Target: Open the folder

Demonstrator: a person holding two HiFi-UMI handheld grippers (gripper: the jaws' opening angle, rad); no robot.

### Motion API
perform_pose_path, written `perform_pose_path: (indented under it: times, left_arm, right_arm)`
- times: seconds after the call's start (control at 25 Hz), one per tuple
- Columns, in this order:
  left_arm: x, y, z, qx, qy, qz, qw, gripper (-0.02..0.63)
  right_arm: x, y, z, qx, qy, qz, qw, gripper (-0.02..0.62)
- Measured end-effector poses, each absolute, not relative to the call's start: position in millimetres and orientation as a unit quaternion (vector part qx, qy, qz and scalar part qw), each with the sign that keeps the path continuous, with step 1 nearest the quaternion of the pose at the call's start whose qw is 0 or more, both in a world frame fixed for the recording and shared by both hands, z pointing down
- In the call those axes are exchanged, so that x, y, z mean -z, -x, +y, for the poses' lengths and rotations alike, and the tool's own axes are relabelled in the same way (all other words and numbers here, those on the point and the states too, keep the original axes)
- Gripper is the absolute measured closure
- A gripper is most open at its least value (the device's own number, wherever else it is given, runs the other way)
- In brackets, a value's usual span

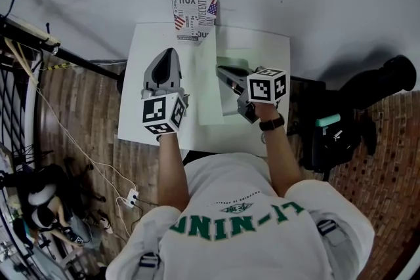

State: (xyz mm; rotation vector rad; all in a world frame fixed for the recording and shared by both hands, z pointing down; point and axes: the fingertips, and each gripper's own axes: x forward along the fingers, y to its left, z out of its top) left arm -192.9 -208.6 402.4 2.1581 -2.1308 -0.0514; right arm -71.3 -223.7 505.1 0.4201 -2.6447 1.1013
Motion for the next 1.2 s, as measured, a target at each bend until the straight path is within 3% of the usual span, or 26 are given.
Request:
perform_pose_path:
  times: [1.2]
  left_arm:
    - [-429.6, 338.4, -155.1, 0.032, -0.615, -0.784, 0.081, 0.592]
  right_arm:
    - [-525.9, 238.3, -181.2, -0.346, -0.009, -0.920, 0.183, 0.578]
